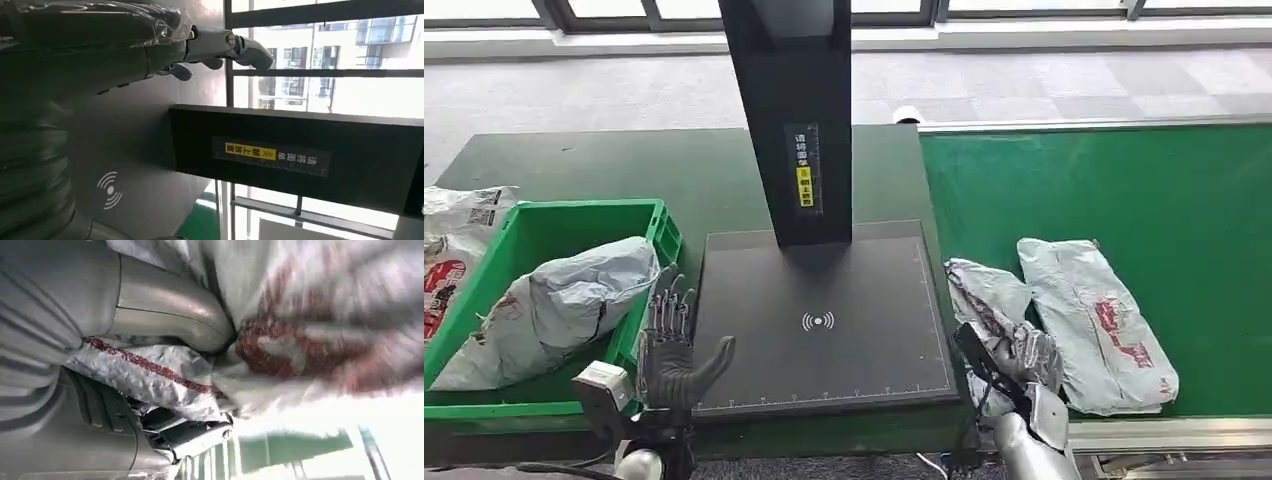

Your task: Moved the parcel from conveyor to table for the left to box.

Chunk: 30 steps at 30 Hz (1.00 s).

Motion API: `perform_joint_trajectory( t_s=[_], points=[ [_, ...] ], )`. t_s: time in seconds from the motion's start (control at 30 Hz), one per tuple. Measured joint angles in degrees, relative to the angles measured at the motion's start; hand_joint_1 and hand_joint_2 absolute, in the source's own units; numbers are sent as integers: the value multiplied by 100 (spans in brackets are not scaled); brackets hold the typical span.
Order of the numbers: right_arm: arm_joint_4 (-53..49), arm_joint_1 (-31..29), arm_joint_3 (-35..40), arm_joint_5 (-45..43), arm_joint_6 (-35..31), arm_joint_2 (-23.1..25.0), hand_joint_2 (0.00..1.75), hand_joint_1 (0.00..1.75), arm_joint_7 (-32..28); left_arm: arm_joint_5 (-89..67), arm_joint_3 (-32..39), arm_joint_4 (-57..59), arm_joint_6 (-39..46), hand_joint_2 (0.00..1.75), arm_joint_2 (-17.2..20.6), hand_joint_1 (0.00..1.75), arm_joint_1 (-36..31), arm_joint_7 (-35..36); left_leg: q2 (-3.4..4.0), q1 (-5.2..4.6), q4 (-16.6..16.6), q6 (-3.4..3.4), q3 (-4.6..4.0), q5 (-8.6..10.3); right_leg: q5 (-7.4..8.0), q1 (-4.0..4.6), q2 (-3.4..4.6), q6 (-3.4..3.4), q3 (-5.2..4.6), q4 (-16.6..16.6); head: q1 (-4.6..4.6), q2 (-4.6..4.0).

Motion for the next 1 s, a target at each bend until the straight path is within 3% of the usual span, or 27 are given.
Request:
perform_joint_trajectory(
  t_s=[0.13, 0.23, 0.5, 0.73, 1.0],
  points=[
    [-1310, 397, 61, -1110, -596, 269, 175, 175, -1071, -44, 0, 4, -17, 175, 0, 0, -1, -55, -10, 1, 0, 0, -4, 0, -2, 1, -9, -1, -5, 0, 0, 0],
    [-2345, 655, 77, -1418, -712, 579, 175, 175, -1746, -72, 0, 22, -22, 175, 0, 0, -5, -66, -9, 1, -1, -1, -10, -1, -2, 1, -7, -1, -16, 1, 0, 0],
    [-3855, 1016, 437, -1503, -714, 986, 175, 175, -1957, -76, 0, 72, -24, 175, 0, 0, -14, -107, -10, 0, 0, 0, -12, -1, -7, -3, -8, 3, -14, 0, 0, 0],
    [-3795, 939, 1504, -1273, -167, 990, 175, 175, -1681, -83, 0, 201, -88, 175, 0, 0, -56, -175, -2, 1, -1, -1, -7, 0, -5, 3, -5, 3, -12, 1, 0, 0],
    [-2238, 476, 2774, -783, -73, 992, 175, 175, -1231, -59, 0, 439, -142, 175, 2, 0, -183, -284, -8, 11, -1, -5, -9, 5, -5, 7, -6, 2, -15, 2, 0, 0]
  ],
)
